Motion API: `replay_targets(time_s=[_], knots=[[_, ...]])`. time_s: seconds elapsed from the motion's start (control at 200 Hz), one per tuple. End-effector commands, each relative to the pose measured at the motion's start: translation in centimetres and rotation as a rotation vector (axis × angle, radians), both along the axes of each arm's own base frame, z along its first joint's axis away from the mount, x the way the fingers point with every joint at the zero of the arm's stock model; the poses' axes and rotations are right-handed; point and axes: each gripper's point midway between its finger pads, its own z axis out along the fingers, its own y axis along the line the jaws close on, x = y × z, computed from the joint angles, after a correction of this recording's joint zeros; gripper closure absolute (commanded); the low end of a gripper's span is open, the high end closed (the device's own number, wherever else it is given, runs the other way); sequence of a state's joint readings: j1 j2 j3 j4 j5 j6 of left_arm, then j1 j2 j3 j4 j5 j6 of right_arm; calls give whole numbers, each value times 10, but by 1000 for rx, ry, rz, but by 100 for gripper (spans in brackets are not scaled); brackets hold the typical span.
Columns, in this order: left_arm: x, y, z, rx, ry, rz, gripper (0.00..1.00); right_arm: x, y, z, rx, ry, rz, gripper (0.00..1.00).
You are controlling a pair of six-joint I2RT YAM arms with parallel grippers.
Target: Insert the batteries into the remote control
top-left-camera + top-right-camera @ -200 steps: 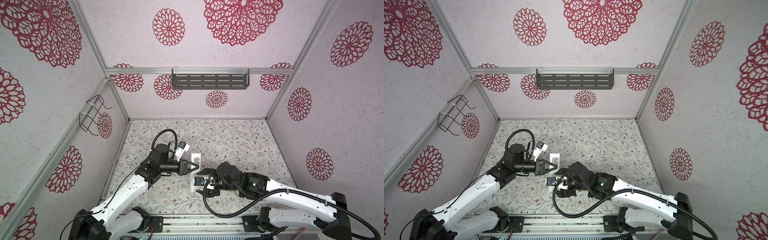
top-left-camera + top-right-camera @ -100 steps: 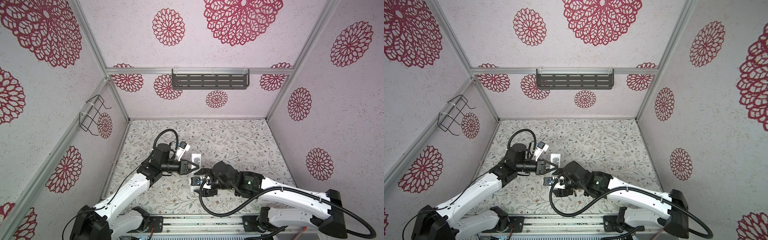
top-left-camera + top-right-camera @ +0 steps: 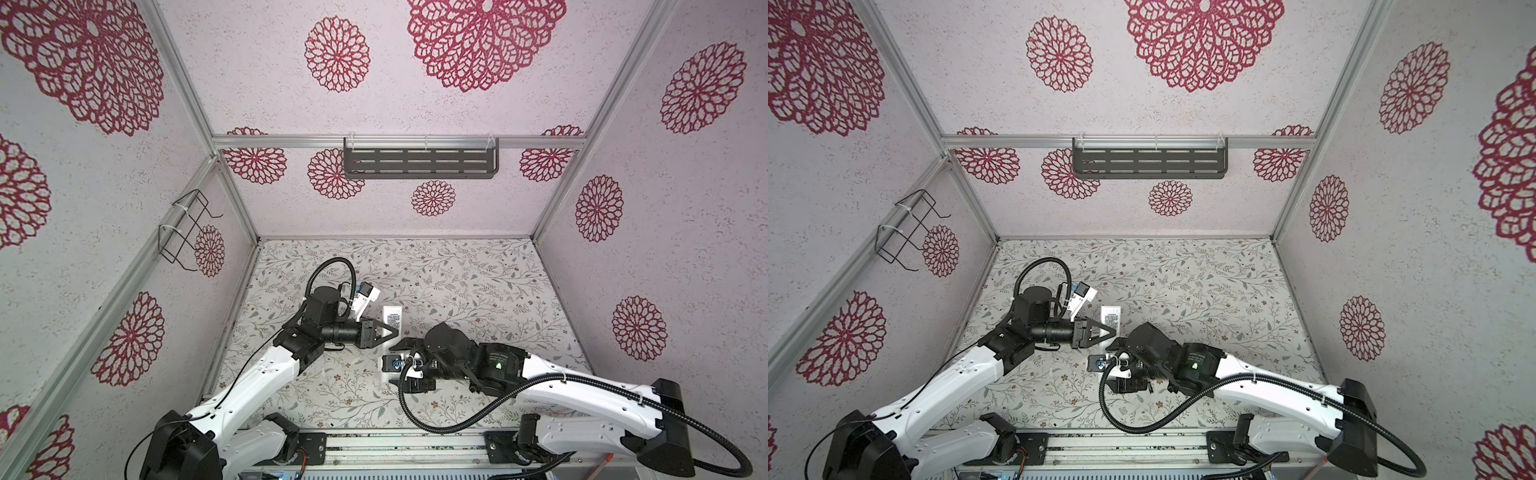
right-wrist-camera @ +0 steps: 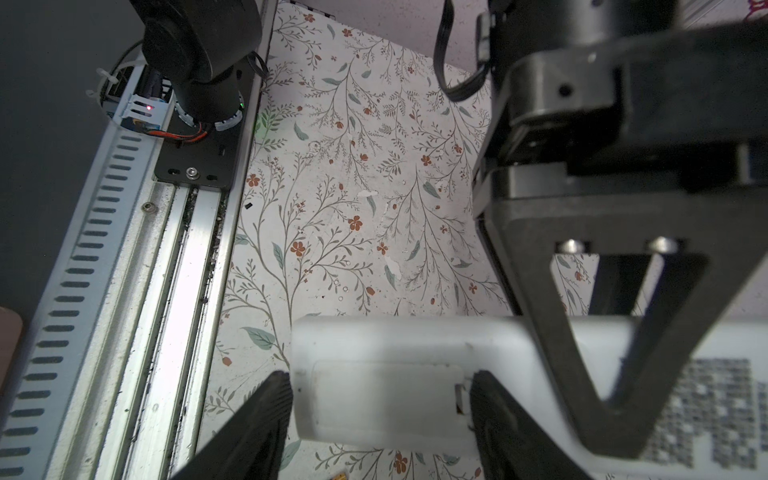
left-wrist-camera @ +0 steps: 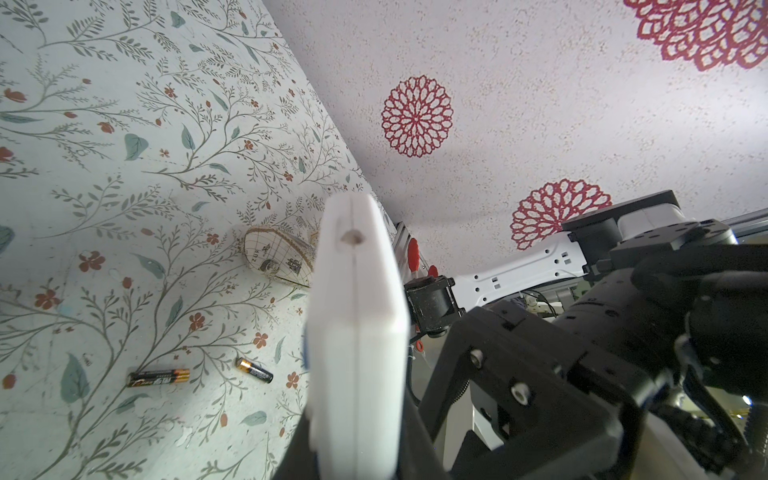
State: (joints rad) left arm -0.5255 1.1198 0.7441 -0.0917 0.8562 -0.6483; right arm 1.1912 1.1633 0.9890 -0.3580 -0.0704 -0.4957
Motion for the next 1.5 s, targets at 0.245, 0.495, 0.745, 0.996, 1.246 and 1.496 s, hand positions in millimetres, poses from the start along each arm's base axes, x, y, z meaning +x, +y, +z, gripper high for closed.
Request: replay_targets(time_s=[0.245, 0.495, 0.745, 0.996, 1.246, 1.496], knots=[[-5, -3, 23, -68, -67, -40, 100, -8, -9, -36, -141, 111, -8, 33], [-5, -3, 21, -65, -63, -40, 100, -23, -10, -24, -113, 171, 40, 35], [-5, -2, 21, -62, -64, -36, 100, -34, -11, -27, -129, 228, 81, 39], [-4, -2, 20, -57, -60, -33, 100, -41, -11, -24, -125, 252, 105, 42], [-4, -2, 17, -47, -58, -28, 100, -42, -11, -16, -105, 249, 114, 50], [-2, -2, 14, -36, -49, -24, 100, -44, -11, -4, -72, 243, 126, 54]])
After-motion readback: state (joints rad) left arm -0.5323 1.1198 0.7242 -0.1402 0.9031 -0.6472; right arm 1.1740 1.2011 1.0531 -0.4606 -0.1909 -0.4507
